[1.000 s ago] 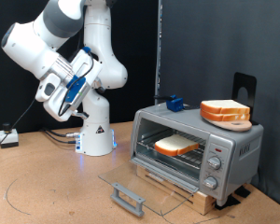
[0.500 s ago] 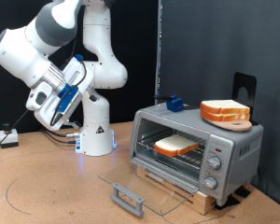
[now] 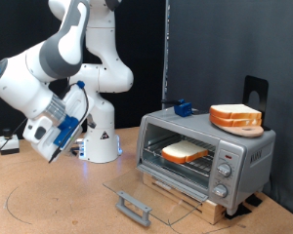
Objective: Make a piece of toast with the oven
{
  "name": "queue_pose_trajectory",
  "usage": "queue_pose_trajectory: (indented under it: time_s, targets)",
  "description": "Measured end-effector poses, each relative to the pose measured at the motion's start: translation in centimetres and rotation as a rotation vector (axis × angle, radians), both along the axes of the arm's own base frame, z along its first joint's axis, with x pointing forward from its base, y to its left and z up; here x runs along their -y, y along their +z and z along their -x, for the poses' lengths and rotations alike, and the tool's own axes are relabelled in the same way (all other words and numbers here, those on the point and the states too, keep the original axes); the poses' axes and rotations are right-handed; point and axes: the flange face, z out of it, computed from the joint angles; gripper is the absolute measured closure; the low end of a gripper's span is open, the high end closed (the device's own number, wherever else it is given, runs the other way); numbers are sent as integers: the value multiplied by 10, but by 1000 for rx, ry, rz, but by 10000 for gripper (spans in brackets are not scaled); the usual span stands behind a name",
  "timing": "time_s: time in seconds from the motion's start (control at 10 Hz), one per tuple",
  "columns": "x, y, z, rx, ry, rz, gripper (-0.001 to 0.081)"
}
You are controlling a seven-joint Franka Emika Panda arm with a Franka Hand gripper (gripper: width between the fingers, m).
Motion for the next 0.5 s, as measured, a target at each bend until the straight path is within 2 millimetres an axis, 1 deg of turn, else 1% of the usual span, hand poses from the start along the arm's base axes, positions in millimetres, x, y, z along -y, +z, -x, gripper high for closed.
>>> queue_pose_trajectory:
  time_s: [0.1,0.3,0.4,0.5]
  targets:
    - [-1,0,0,5,3,-4,-1]
    - [-5,-3,6,-16,30,-68,-1]
    - [-6,-9,7,-34,21,-98,-1]
    - [-5,-20,8,-57,11,-109,-1]
